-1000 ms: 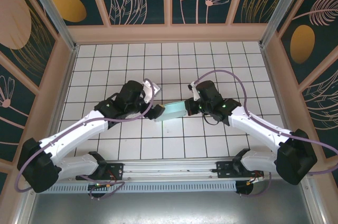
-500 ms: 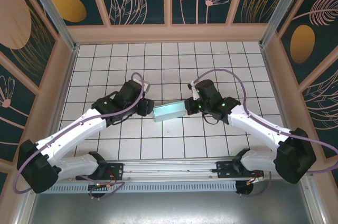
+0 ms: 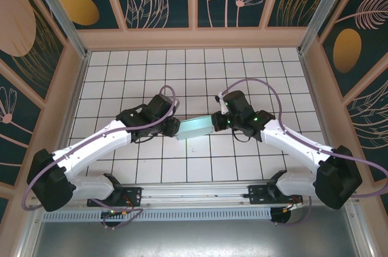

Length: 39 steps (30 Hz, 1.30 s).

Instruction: Fold the paper box

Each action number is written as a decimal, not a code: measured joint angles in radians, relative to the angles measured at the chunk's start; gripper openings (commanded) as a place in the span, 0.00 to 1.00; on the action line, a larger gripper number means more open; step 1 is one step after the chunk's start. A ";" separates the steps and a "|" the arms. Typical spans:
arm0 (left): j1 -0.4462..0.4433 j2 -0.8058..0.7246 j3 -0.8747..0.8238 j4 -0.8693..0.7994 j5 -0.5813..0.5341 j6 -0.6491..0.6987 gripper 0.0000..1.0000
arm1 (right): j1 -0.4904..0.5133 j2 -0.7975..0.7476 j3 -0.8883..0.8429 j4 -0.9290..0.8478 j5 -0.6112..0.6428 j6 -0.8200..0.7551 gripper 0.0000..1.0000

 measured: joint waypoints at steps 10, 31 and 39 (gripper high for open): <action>0.000 0.024 0.013 -0.017 -0.010 0.005 0.21 | 0.000 0.010 0.004 0.000 -0.002 0.000 0.00; 0.000 0.031 0.016 -0.013 0.011 -0.162 0.00 | 0.000 0.010 0.008 0.000 -0.003 0.008 0.00; 0.000 0.020 0.016 0.014 0.025 -0.338 0.00 | 0.000 0.010 0.008 0.000 -0.002 0.016 0.00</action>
